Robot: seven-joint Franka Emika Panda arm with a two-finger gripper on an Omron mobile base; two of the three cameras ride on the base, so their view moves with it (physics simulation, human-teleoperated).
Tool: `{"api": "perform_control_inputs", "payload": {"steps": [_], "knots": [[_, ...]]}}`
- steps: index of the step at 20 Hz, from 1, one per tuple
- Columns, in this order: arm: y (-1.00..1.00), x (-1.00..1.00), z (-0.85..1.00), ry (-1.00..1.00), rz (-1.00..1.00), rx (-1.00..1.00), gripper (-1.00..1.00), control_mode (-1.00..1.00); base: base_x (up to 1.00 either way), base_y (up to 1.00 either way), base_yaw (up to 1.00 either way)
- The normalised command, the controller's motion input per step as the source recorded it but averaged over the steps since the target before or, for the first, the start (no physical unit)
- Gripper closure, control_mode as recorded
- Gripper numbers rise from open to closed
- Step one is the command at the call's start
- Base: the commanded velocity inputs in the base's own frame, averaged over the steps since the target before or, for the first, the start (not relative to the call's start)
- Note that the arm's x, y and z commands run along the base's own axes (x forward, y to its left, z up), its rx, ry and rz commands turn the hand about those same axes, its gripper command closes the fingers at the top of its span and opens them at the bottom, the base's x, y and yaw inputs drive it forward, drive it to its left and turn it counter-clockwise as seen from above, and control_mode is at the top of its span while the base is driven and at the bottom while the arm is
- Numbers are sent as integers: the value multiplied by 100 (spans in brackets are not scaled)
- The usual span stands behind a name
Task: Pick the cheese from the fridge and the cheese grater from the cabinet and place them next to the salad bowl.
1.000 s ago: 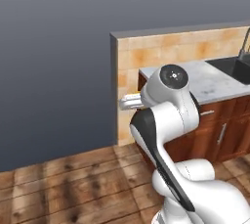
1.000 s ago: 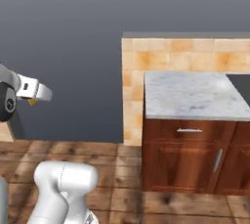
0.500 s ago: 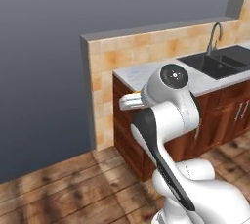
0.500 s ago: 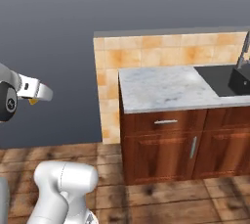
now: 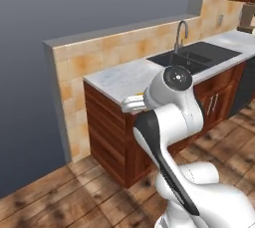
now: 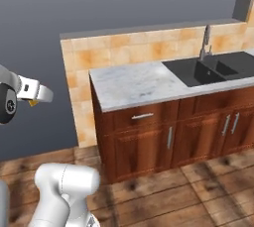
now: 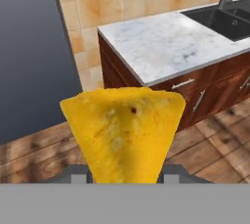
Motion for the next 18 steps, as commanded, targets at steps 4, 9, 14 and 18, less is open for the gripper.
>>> {"api": "perform_control_inputs", "payload": {"steps": [4,9,14,18], "knots": [[0,0,0,0,0,0,100,100,21,-11,-37],[0,0,0,0,0,0,100,100,28,-5,-36],[0,0,0,0,0,0,100,100,59,0,-33],[0,0,0,0,0,0,100,100,80,0,-34]]}}
